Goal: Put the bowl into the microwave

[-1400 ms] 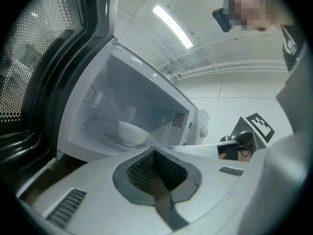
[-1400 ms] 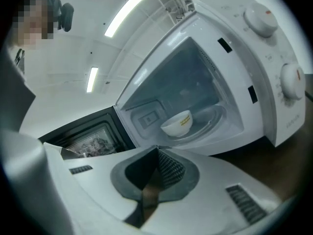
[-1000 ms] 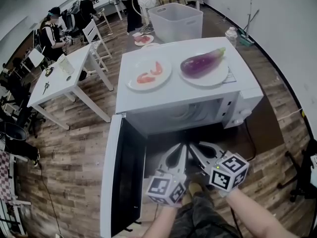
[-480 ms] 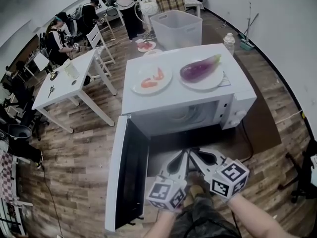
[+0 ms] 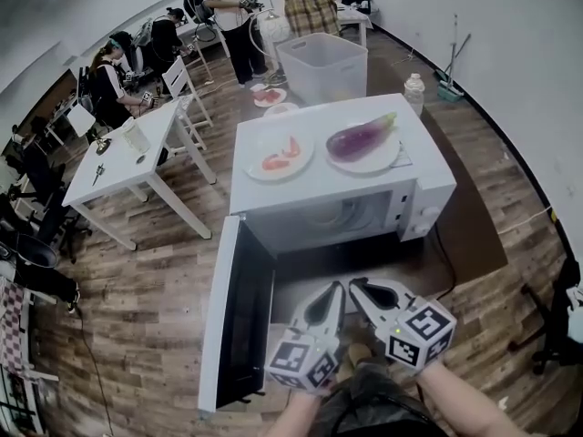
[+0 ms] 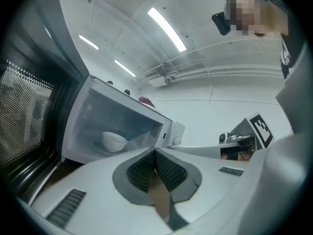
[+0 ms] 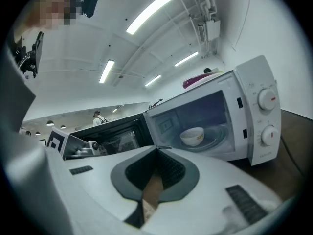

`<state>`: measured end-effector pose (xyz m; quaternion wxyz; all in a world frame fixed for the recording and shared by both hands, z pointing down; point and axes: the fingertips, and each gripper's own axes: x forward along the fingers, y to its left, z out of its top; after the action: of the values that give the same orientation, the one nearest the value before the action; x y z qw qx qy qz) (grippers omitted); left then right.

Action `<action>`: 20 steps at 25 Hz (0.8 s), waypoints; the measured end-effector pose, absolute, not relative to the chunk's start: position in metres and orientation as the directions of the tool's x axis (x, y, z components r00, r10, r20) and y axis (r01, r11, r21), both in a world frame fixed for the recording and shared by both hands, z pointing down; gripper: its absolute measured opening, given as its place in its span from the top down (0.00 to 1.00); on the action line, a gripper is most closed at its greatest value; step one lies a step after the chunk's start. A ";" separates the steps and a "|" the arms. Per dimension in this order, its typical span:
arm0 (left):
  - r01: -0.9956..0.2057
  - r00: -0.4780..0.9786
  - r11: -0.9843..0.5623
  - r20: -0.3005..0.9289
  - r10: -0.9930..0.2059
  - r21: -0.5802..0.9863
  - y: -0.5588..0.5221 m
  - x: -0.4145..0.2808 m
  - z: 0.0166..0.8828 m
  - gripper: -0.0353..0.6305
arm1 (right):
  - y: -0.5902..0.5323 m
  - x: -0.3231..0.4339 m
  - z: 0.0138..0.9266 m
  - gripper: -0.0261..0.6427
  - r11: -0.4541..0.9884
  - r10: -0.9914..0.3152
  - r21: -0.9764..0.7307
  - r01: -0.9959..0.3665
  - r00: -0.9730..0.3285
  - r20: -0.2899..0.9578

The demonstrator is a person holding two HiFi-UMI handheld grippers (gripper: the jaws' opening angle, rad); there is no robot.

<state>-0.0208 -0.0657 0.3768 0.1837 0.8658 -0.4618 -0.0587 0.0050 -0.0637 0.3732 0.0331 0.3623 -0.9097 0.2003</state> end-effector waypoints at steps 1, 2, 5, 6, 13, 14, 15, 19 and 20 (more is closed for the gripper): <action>-0.777 0.569 -0.508 0.068 -0.820 0.371 -0.064 -0.021 0.374 0.95 | -0.062 0.006 0.371 0.96 0.658 -0.645 -0.339 -0.672 -0.736 0.206; -0.777 0.570 -0.510 0.070 -0.818 0.369 -0.063 -0.020 0.372 0.95 | -0.060 0.006 0.368 0.96 0.659 -0.644 -0.340 -0.671 -0.737 0.206; -0.774 0.576 -0.516 0.070 -0.814 0.368 -0.059 -0.018 0.363 0.95 | -0.054 0.006 0.362 0.96 0.662 -0.638 -0.345 -0.665 -0.742 0.204; -0.772 0.579 -0.520 0.068 -0.812 0.366 -0.057 -0.018 0.360 0.95 | -0.052 0.006 0.360 0.96 0.665 -0.636 -0.347 -0.662 -0.745 0.203; -0.768 0.587 -0.520 0.085 -0.805 0.374 -0.050 -0.017 0.349 0.95 | -0.040 0.004 0.347 0.96 0.677 -0.622 -0.359 -0.643 -0.760 0.189; -0.766 0.589 -0.523 0.084 -0.804 0.373 -0.049 -0.017 0.347 0.95 | -0.040 0.005 0.344 0.96 0.680 -0.620 -0.356 -0.641 -0.762 0.188; -0.764 0.591 -0.525 0.083 -0.802 0.374 -0.048 -0.017 0.345 0.95 | -0.040 0.007 0.341 0.96 0.682 -0.620 -0.351 -0.641 -0.762 0.188; -0.753 0.602 -0.529 0.086 -0.794 0.392 -0.042 -0.017 0.340 0.95 | -0.035 0.009 0.331 0.96 0.688 -0.620 -0.344 -0.639 -0.764 0.179; -0.749 0.605 -0.529 0.086 -0.791 0.398 -0.040 -0.017 0.339 0.95 | -0.034 0.009 0.329 0.96 0.688 -0.619 -0.349 -0.636 -0.766 0.174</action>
<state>-0.0168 -0.0397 0.3389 0.2016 0.8729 -0.4412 -0.0524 0.0088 -0.0338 0.3292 0.0213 0.3418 -0.9184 0.1981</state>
